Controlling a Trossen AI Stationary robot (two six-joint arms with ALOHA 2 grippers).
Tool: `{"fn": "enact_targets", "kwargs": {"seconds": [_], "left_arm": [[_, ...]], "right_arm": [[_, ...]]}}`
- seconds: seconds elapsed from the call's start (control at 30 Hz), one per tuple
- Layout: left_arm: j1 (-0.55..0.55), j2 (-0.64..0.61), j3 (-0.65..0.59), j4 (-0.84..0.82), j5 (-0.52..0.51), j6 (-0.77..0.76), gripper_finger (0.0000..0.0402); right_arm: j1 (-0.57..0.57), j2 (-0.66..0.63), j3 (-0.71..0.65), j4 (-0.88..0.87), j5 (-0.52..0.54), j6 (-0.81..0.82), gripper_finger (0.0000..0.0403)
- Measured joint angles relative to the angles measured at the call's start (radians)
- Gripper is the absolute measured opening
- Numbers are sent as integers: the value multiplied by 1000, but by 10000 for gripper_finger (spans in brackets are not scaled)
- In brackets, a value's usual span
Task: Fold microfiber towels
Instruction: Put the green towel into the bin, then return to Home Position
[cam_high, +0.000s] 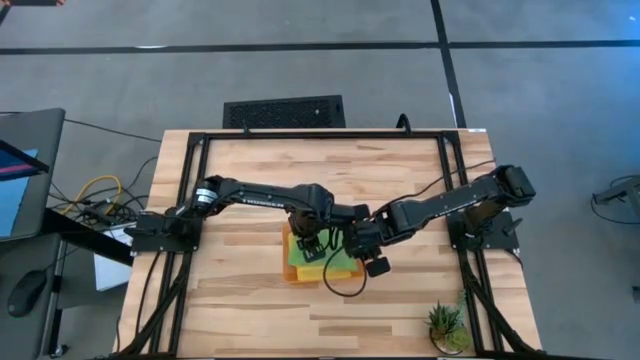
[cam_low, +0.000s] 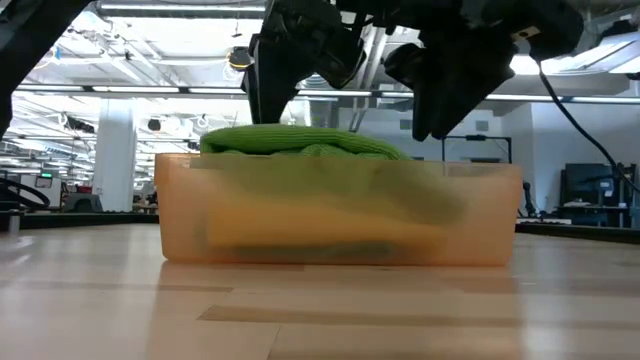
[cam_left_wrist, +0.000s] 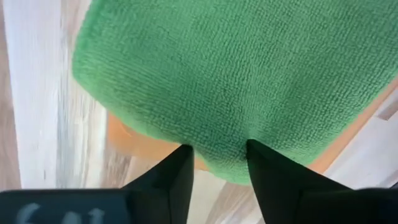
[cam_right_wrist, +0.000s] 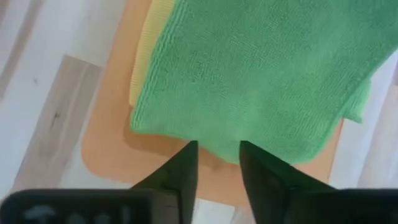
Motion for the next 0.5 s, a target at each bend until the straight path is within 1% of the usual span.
{"fn": "enact_targets", "kwargs": {"seconds": [0.13, 0.23, 0.33, 0.5], "left_arm": [[3, 0, 0, -1, 11, -1, 152], [3, -17, 0, 2, 14, 15, 155], [3, -62, 1, 0, -3, 14, 156], [3, -159, 1, -1, -99, 18, 156]], "right_arm": [[-1, 0, 9, -22, 0, 32, 187], [-1, 0, 43, -78, -3, 60, 208], [-1, -8, 80, -130, -2, 87, 218], [-1, -71, 111, -175, 6, 133, 214]]}}
